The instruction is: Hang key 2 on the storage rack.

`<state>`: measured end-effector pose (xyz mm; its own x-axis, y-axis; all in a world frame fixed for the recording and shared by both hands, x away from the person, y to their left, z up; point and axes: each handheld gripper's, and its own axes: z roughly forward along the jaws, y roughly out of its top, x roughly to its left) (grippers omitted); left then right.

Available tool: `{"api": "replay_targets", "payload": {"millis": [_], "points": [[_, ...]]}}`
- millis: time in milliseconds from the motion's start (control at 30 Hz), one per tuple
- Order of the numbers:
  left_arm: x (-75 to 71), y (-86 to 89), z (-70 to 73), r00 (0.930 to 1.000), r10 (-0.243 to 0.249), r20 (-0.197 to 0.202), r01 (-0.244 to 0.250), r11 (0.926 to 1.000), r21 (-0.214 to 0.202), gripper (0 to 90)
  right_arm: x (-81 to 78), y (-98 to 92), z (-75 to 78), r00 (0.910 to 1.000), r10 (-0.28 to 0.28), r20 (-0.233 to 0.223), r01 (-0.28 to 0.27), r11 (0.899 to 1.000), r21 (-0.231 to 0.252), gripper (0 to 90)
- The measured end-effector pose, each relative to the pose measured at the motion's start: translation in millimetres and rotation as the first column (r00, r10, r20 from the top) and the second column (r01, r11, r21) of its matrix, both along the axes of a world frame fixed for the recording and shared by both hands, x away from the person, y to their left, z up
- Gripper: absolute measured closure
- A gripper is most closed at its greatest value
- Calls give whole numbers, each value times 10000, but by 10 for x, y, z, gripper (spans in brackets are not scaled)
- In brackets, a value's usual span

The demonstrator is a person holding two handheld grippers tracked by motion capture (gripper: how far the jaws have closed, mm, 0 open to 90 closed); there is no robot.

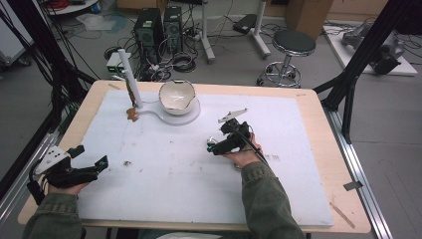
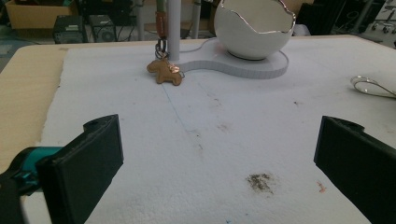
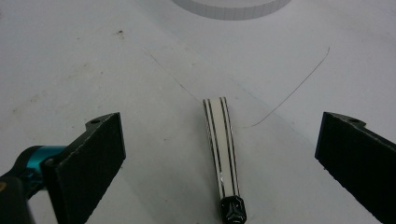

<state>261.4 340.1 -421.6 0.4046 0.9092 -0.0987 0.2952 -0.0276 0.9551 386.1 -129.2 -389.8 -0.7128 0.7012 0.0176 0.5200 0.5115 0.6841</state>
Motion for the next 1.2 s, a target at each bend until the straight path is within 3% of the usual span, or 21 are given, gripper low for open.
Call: {"api": "replay_targets", "payload": {"millis": [267,500,767,900,1100,1200], "points": [[3,-3,-1,10000,-28,-31,28,10000,-6,17,89,142,-57,9993,300,-209,-309,9986,-420,5],[6,-6,-4,10000,-76,-41,76,10000,10,17,155,182,-187,9972,251,-700,-310,9959,-852,6],[8,-8,-5,10000,-74,-51,74,10000,16,17,228,157,-271,9925,303,-1186,-402,9958,-823,60],[6,-6,-5,10000,-57,-45,57,10000,22,17,236,172,-277,9877,536,-1472,-660,9945,-809,243],[4,6,-4,10000,8,-34,-8,10000,10,17,259,170,-287,9894,480,-1374,-632,9920,-1089,472],[7,2,-5,10000,-7,-35,7,10000,23,17,265,177,-299,9879,498,-1466,-666,9915,-1121,632]]}}
